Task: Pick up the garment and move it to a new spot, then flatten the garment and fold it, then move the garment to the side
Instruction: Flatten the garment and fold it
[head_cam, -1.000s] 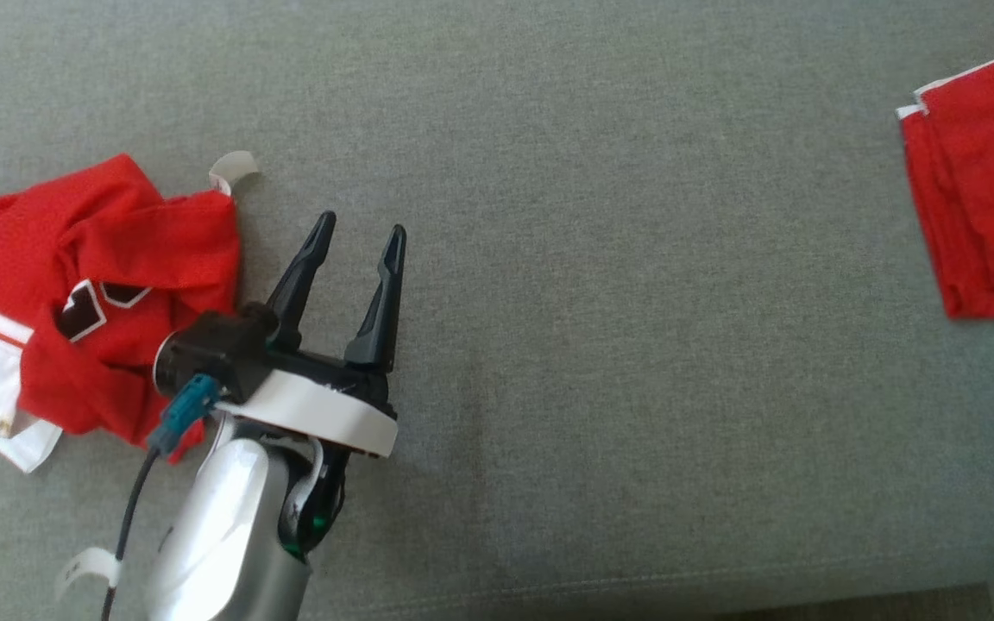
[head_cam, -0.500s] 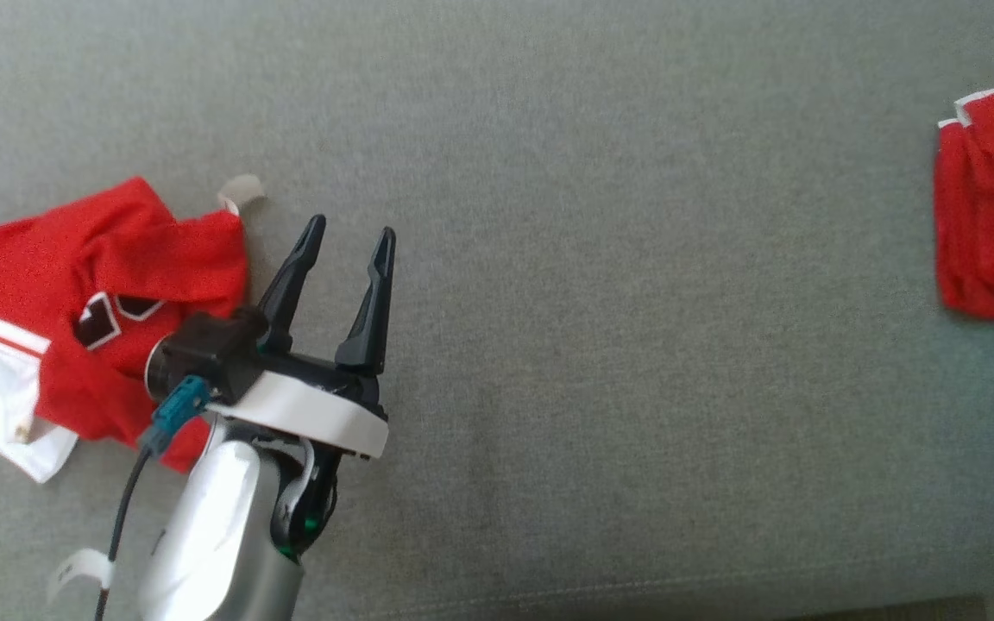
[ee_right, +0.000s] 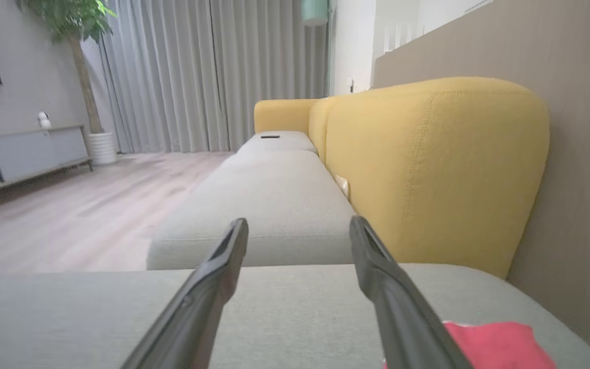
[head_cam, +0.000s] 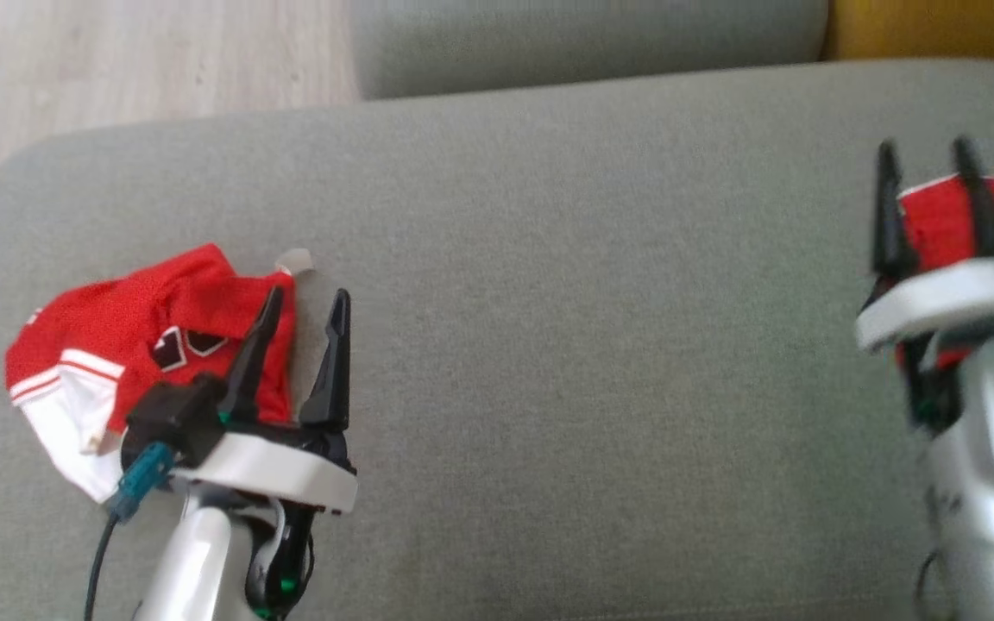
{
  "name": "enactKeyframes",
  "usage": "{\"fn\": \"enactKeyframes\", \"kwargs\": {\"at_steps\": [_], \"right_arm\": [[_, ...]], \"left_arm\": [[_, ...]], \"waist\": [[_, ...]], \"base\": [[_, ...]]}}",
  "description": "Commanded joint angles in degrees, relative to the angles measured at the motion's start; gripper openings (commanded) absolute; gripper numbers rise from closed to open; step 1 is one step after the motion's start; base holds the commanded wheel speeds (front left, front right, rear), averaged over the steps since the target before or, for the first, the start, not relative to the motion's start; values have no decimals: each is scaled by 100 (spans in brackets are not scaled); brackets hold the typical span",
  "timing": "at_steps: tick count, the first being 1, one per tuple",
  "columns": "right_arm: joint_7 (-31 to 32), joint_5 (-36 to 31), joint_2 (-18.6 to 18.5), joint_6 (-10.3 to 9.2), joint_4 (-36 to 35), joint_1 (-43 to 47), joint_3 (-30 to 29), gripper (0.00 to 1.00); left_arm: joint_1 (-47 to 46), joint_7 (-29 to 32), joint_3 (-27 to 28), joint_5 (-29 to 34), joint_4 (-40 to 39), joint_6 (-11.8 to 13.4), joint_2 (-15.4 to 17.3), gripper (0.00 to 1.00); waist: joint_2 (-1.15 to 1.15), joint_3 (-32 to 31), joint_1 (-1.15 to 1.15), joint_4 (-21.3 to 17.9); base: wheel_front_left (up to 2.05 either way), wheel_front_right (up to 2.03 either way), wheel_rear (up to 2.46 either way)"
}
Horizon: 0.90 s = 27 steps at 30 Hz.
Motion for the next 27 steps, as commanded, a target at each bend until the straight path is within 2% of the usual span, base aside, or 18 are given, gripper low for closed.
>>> {"fn": "enactKeyframes", "kwargs": {"at_steps": [1, 9, 16, 27], "right_arm": [[-91, 125, 209, -5, -442, 247, 158, 100], [-193, 523, 731, -5, -1305, 1676, 255, 100], [-216, 607, 787, -5, -1895, 2341, 401, 100], [-217, 671, 790, -5, -2142, 2560, 466, 100]], "left_arm": [[-45, -70, 246, 29, -206, 42, 42, 100], [386, -70, 158, -59, -183, 29, 42, 100], [628, -70, 82, -65, -420, -109, 42, 100], [684, -70, 160, -33, -398, -53, 42, 100]], "waist": [[0, -158, 0, 84], [0, -414, 0, 169], [0, -468, 0, 231], [0, -499, 0, 257]], "base": [[0, 0, 0], [0, 0, 0], [0, 0, 0], [0, 0, 0]]}}
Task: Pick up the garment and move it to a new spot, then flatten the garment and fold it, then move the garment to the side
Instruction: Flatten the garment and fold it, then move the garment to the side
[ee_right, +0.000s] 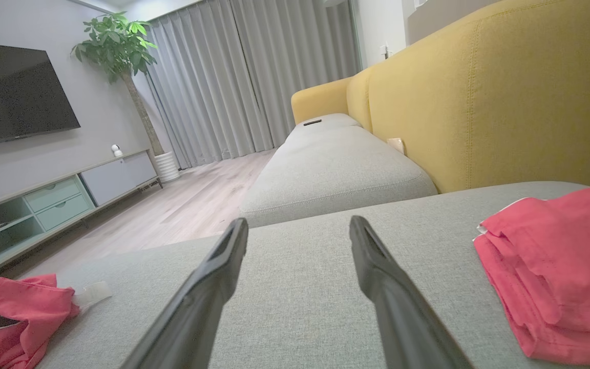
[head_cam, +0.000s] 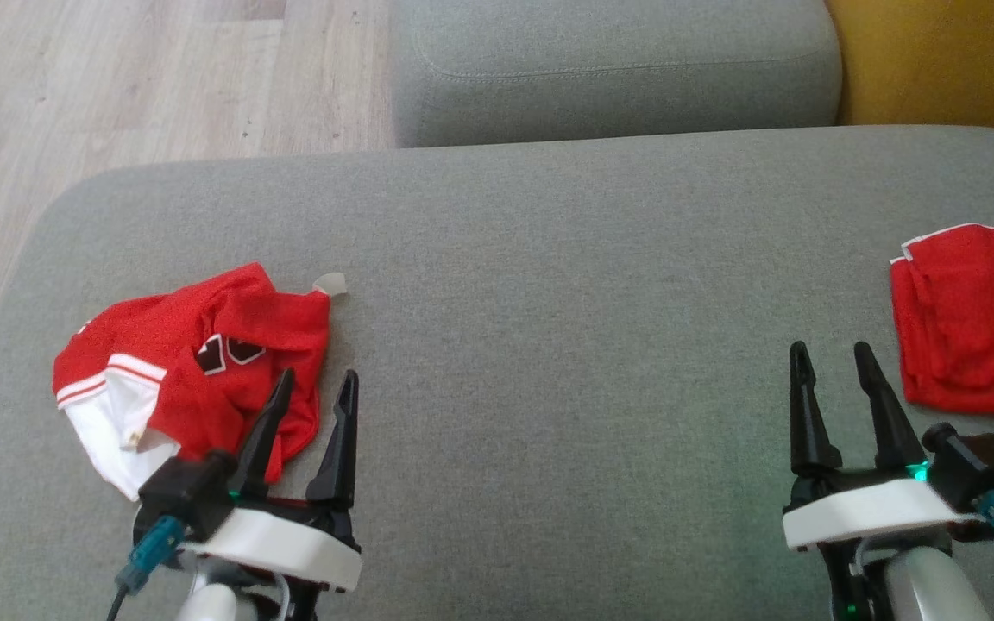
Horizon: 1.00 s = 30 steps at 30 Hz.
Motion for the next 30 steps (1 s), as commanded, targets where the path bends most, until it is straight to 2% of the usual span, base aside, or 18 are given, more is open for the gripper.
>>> {"fn": "enactKeyframes", "kwargs": {"at_steps": [1, 11, 16, 20, 30], "right_arm": [[-78, -12, -21, -5, -204, -168, 156, 100], [-78, 8, -21, -5, -185, -168, 145, 100], [-78, 5, -21, -5, -146, -148, 199, 100], [-78, 27, -21, -5, -137, -125, 277, 100], [-79, 209, -21, -5, 84, -78, 586, 100]], "left_arm": [[-184, -70, 209, 14, -211, 9, 37, 100], [-210, -70, 207, 4, -215, 17, 37, 100], [-247, -70, 193, 7, -179, 11, 37, 100], [-297, -70, 189, 33, -145, 16, 37, 100], [-281, -70, 430, 200, -19, 25, 37, 100]], "waist": [[0, 4, 0, -8], [0, 19, 0, -73], [0, 35, 0, 33], [0, 46, 0, 254], [0, -28, 0, 1312]], "base": [[0, 0, 0], [0, 0, 0], [0, 0, 0], [0, 0, 0], [0, 0, 0]]}}
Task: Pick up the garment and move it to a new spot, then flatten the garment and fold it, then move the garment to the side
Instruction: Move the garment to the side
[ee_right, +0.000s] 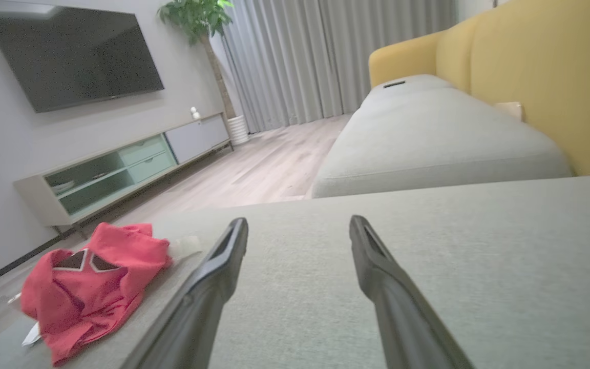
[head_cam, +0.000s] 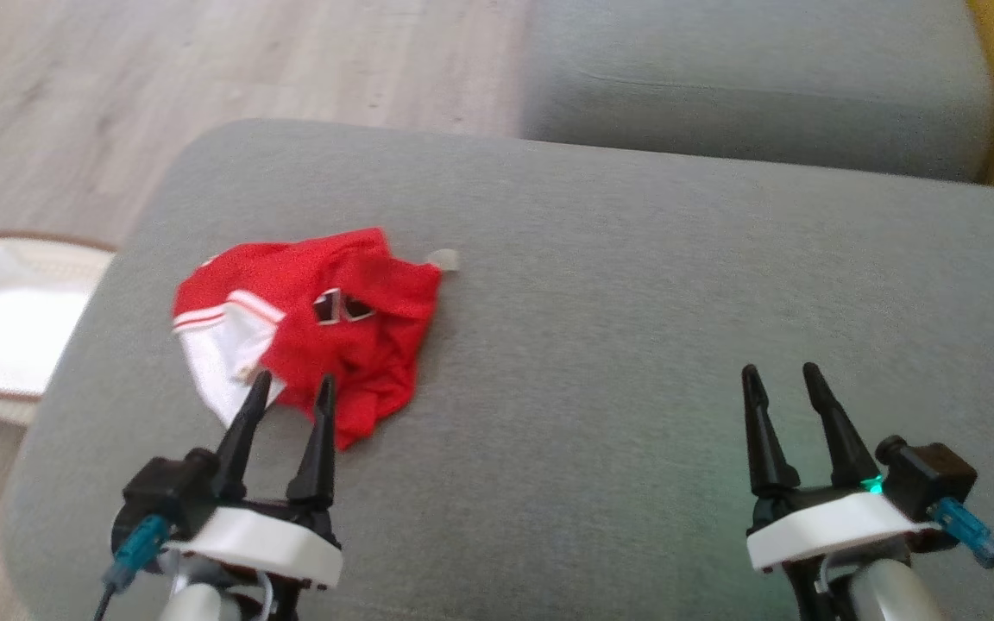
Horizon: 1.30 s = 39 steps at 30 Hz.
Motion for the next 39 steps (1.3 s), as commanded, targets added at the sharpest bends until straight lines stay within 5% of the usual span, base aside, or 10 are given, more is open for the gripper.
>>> {"fn": "enactKeyframes", "kwargs": {"at_steps": [1, 12, 18, 23, 28, 39], "right_arm": [[-79, 70, -23, -5, -142, -107, 178, 100], [-79, 270, -23, -5, 31, -153, 538, 100], [-79, 232, -23, -5, 70, -224, 573, 100], [-79, 21, -23, -5, 82, -368, 501, 100], [-77, -135, -23, -5, -16, -563, 331, 100], [27, -396, -23, -5, -355, -972, 205, 100]], "left_arm": [[-245, -69, 257, 55, -175, 15, 31, 100], [-198, -69, 682, 195, -164, -73, 31, 100], [-364, -69, 777, 268, -28, -148, 53, 100], [-871, -69, 627, 302, 442, -185, 412, 100], [-1784, 149, -103, 106, 1024, -193, 1018, 100], [-3525, 1990, -2092, -1362, 1801, -195, 2173, 100]], "waist": [[0, -42, 0, 363], [0, -98, 0, 984], [0, 31, 0, 999], [0, 354, 0, 861], [0, 822, 0, 708], [0, 1670, 0, 340]], "base": [[0, 0, 0], [0, 0, 0], [0, 0, 0], [0, 0, 0], [0, 0, 0], [0, 0, 0]]}}
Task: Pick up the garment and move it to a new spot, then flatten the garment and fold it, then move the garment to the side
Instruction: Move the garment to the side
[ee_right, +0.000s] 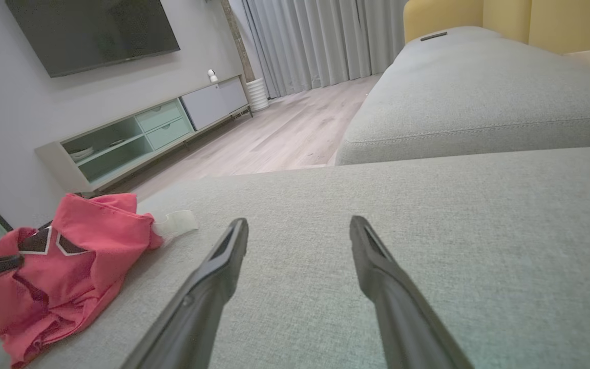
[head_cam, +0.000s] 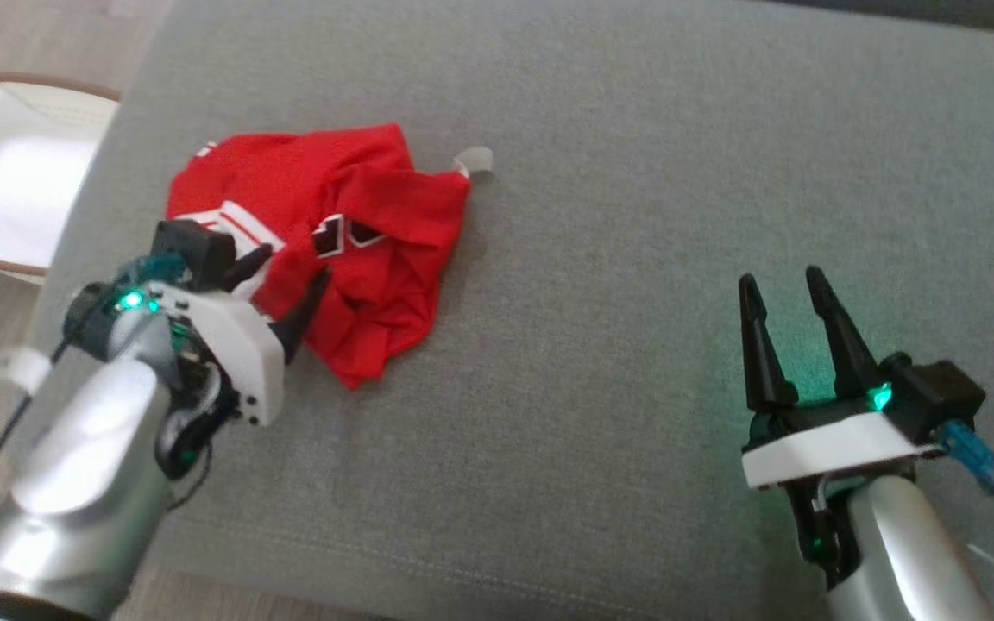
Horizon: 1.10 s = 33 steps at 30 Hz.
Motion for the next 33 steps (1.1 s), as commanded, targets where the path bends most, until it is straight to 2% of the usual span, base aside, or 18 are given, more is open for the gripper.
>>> {"fn": "enactKeyframes", "kwargs": {"at_steps": [1, 8, 9, 10, 18, 24, 28, 33], "right_arm": [[18, -33, -15, -5, -211, -203, 147, 100], [51, -74, -15, -5, -314, -345, 161, 100], [52, -76, -15, -5, -316, -360, 164, 100], [50, -76, -15, -5, -316, -374, 161, 100], [2, 39, -15, -5, -180, -395, 156, 100], [-55, 215, -15, -5, -26, -300, 172, 100], [-79, 363, -15, -5, 55, -217, 206, 100], [-93, 494, -15, -5, 78, -181, 268, 100]], "left_arm": [[-348, 38, 190, -35, -77, 9, 303, 100], [-862, 574, -336, -609, 725, 8, 404, 100], [-910, 580, -411, -669, 777, 8, 425, 53], [-967, 512, -463, -706, 798, 8, 450, 0], [-1274, -819, -528, -782, 701, 8, 612, 0], [-1401, -1571, -398, -807, 264, 57, 503, 0], [-1355, -1713, -225, -1008, -244, 156, 389, 0], [-1260, -1543, -197, -1139, -986, 383, 270, 0]], "waist": [[0, 169, -2, -141], [0, 391, -2, -343], [0, 401, -2, -371], [0, 402, -2, -403], [0, 111, -2, -633], [0, -353, -2, -804], [0, -639, -2, -966], [0, -808, -2, -1191]], "base": [[0, 0, 0], [0, 0, 0], [0, 0, 0], [0, 0, 0], [0, 0, 0], [0, 0, 0], [0, 0, 0], [0, 0, 0]]}}
